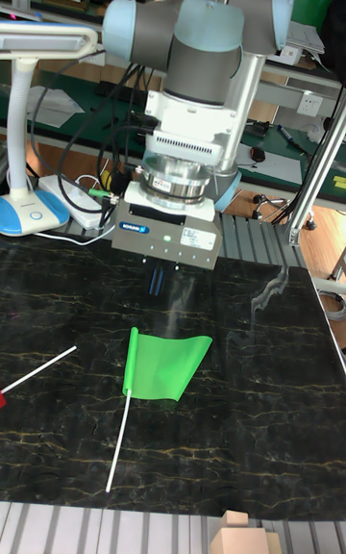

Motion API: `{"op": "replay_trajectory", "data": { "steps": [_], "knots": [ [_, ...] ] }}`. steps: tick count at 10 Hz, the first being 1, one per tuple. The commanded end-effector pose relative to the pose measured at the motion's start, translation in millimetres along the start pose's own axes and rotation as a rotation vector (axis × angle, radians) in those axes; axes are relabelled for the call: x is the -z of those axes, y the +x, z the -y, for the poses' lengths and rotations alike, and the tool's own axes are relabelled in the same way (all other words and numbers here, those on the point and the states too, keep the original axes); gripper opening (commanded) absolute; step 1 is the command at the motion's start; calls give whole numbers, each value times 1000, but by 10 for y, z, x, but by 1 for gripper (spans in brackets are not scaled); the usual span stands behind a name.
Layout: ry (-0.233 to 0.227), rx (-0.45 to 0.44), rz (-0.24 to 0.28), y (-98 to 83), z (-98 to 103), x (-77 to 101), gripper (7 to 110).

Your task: Wave the flag

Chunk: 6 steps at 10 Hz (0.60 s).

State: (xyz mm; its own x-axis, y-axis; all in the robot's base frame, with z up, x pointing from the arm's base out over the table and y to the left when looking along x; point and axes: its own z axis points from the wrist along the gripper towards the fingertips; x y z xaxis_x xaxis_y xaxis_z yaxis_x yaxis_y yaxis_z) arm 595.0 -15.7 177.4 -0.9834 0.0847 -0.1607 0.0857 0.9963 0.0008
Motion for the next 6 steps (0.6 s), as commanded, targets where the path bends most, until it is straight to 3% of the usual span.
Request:
{"op": "replay_trajectory", "data": {
  "steps": [1, 4, 6],
  "knots": [
    [2, -8, -24, -277, -3, -143, 7],
    [6, 22, -41, -594, 162, -511, 7],
    [-27, -6, -114, -590, 168, -865, 7]
  ]
}}
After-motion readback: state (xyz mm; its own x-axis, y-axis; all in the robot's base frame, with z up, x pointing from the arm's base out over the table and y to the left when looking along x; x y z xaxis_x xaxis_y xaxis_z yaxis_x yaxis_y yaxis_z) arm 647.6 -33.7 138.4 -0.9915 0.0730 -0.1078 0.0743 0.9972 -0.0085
